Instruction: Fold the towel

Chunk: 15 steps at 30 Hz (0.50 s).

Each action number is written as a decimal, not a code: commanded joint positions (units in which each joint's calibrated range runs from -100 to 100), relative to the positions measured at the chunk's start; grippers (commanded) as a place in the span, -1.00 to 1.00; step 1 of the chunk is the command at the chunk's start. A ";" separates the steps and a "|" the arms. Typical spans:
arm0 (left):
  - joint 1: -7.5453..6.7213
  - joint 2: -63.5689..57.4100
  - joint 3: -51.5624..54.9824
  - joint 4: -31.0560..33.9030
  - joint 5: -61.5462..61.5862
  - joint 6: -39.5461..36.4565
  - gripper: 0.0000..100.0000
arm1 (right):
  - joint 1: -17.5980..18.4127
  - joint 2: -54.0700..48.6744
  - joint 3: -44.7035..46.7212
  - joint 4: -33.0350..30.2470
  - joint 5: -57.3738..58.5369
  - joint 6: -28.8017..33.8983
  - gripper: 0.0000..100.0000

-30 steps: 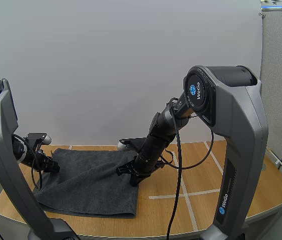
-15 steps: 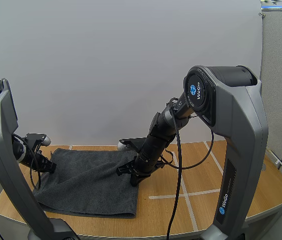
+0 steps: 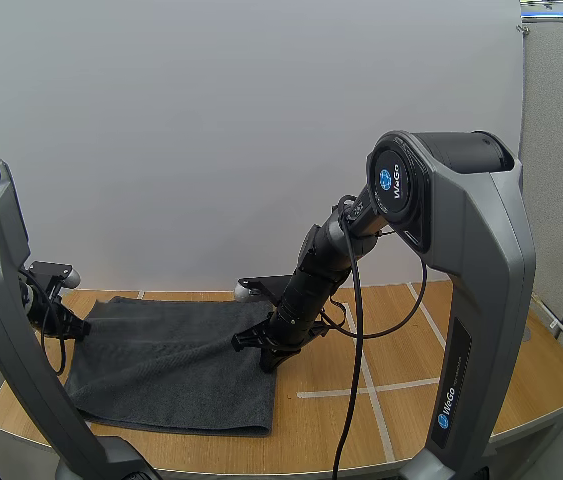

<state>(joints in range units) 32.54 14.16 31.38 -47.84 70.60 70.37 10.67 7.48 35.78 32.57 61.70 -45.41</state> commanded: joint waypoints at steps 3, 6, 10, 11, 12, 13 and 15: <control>0.08 -0.23 -0.77 0.07 0.41 -0.60 -1.00 | 0.06 -0.24 -0.16 -0.19 1.12 -0.61 -1.00; 0.08 -0.23 -0.77 -0.57 -0.11 -0.60 -1.00 | 0.06 -0.24 -0.16 -0.19 1.12 -0.61 -1.00; 0.08 -0.23 -0.77 -2.73 -4.59 -0.60 -1.00 | 0.06 -0.24 -0.16 -0.19 1.28 -0.61 -1.00; 0.08 -0.23 -0.77 -3.40 -5.31 -0.60 -1.00 | 0.06 -0.24 -0.16 -0.19 1.28 -0.61 -1.00; 0.08 -0.23 -0.77 -3.99 -5.58 -0.44 -1.00 | 0.06 -0.24 -0.16 -0.19 1.28 -0.61 -1.00; 0.01 -0.23 -0.77 -4.44 -5.58 -0.15 -1.00 | 0.06 -0.24 -0.16 -0.19 1.28 -0.61 -1.00; -0.06 -0.23 -0.77 -4.86 -5.58 -0.08 -1.00 | 0.06 -0.24 -0.16 -0.19 1.28 -0.61 -1.00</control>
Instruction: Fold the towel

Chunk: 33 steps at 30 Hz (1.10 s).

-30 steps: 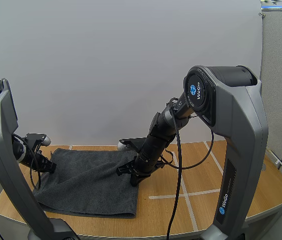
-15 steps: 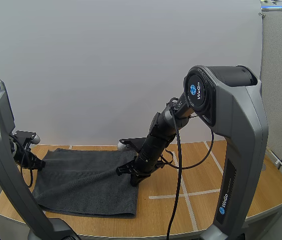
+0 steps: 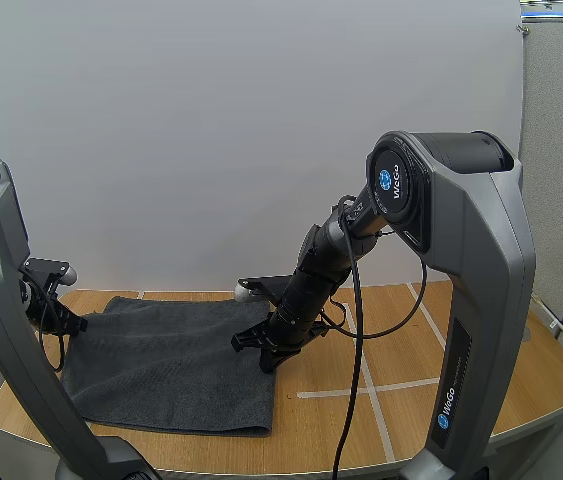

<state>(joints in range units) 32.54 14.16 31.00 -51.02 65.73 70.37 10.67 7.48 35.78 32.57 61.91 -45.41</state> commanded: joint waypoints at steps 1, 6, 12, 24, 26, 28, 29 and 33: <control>-0.13 -0.23 -0.40 -1.85 -0.29 -0.08 -1.00 | 0.06 -0.24 -0.16 -0.19 1.28 -0.61 -1.00; -0.13 -0.23 -0.40 -2.41 5.83 -0.08 -1.00 | 0.06 -0.24 -0.16 -0.31 2.05 -0.61 -1.00; -0.13 -0.23 -0.40 -2.83 8.40 -0.08 -0.64 | 0.06 -0.24 -0.16 -0.31 2.05 -0.61 -1.00; -0.13 -0.23 -0.40 -2.96 8.40 -0.08 1.00 | 0.06 -0.24 -0.16 -0.31 2.05 -0.61 -1.00; -0.13 -0.36 -0.40 -3.41 8.40 -0.08 1.00 | 0.06 -0.24 -0.16 -0.31 1.58 -0.50 -1.00; -0.13 -1.03 -0.40 -3.83 8.82 -0.08 1.00 | 0.06 -0.35 -0.35 -0.31 1.37 -0.50 -1.00; -0.13 -1.51 -0.59 -3.94 10.04 -0.18 1.00 | 0.06 -0.35 -0.46 -0.31 1.23 -0.50 -1.00; -0.13 -4.11 -1.22 -4.66 14.60 -0.19 1.00 | 0.06 -2.07 -0.38 -0.31 -0.43 -0.50 -1.00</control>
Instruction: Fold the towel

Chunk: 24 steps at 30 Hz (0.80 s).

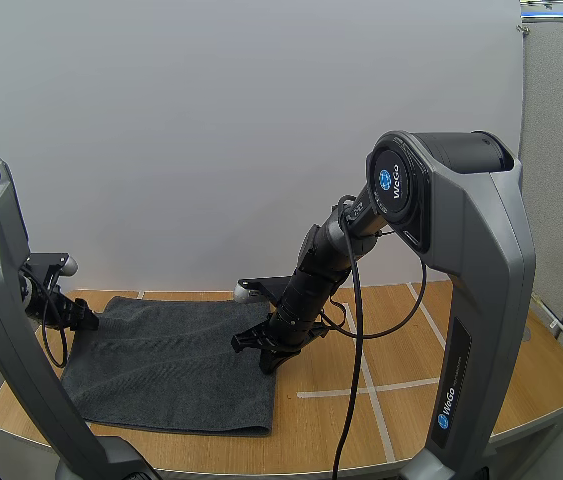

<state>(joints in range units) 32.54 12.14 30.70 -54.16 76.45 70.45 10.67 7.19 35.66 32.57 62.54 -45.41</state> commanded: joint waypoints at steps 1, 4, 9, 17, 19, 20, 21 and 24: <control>-0.13 -2.88 -1.23 -1.80 3.88 -0.26 1.00 | 0.06 -2.48 -0.26 -0.31 -1.48 -0.50 -1.00; -0.13 -4.68 -2.60 -2.78 4.02 -0.26 1.00 | 0.06 -4.80 -0.26 -0.20 -1.88 -0.50 -1.00; -0.13 -4.94 -6.28 -3.74 4.21 -0.26 1.00 | 0.06 -7.53 -0.26 0.95 2.51 -0.42 -1.00; -0.21 -4.67 -9.52 -3.61 6.88 -0.26 0.43 | 0.06 -7.81 -0.26 1.45 6.13 0.25 -1.00; -0.54 -4.16 -10.37 -2.50 6.12 -0.26 0.36 | 0.06 -7.81 -0.26 1.45 7.36 0.56 -1.00; -0.77 -3.79 -10.76 -1.77 6.37 -0.26 0.37 | 0.06 -7.81 -0.26 1.45 8.03 0.63 -1.00; -1.04 -2.99 -11.13 -0.56 6.16 -0.65 0.36 | 0.06 -7.81 -0.26 1.45 8.79 0.63 -1.00; -1.65 -0.27 -12.07 2.00 4.14 -2.63 0.36 | 0.06 -7.81 -0.26 1.45 11.06 0.63 -1.00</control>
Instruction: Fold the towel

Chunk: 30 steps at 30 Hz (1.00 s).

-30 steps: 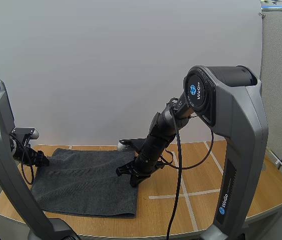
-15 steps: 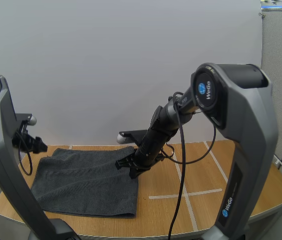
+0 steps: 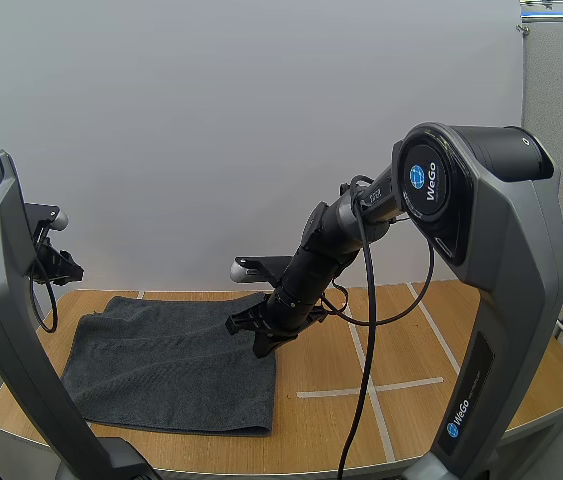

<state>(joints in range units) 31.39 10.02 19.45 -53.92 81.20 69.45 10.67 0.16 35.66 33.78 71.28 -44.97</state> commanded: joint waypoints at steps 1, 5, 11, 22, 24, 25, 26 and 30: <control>-0.59 2.83 -1.16 2.12 -1.40 -1.86 0.36 | 0.06 -0.78 -0.26 0.24 2.77 0.18 -1.00; -0.59 6.19 -1.44 2.82 -2.09 -1.94 0.36 | 0.06 -0.78 0.16 0.10 3.85 0.18 -1.00; -0.59 10.65 -3.88 5.15 -3.55 -3.97 0.36 | 0.06 -0.78 0.16 0.09 4.70 0.18 -1.00; -0.75 21.98 -22.11 6.45 18.80 -19.01 0.71 | 0.06 -0.78 0.16 -0.14 4.74 0.18 -1.00; -0.75 23.96 -24.04 7.27 18.80 -20.99 0.71 | 0.06 -0.78 0.16 -0.14 5.07 0.18 -1.00; -0.75 24.54 -24.81 8.04 18.80 -21.62 0.71 | 0.06 -0.78 0.16 -0.14 5.29 0.18 -1.00; -0.75 25.22 -25.51 8.87 18.80 -21.96 0.71 | 0.06 -0.78 0.16 -0.14 5.46 0.18 -1.00; -0.75 27.31 -26.77 8.97 18.80 -22.33 0.71 | 0.06 -0.78 0.16 -0.14 5.70 0.18 -1.00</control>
<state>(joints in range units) 30.86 36.59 -6.23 -44.79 98.40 48.12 10.67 0.16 35.66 33.78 75.87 -44.86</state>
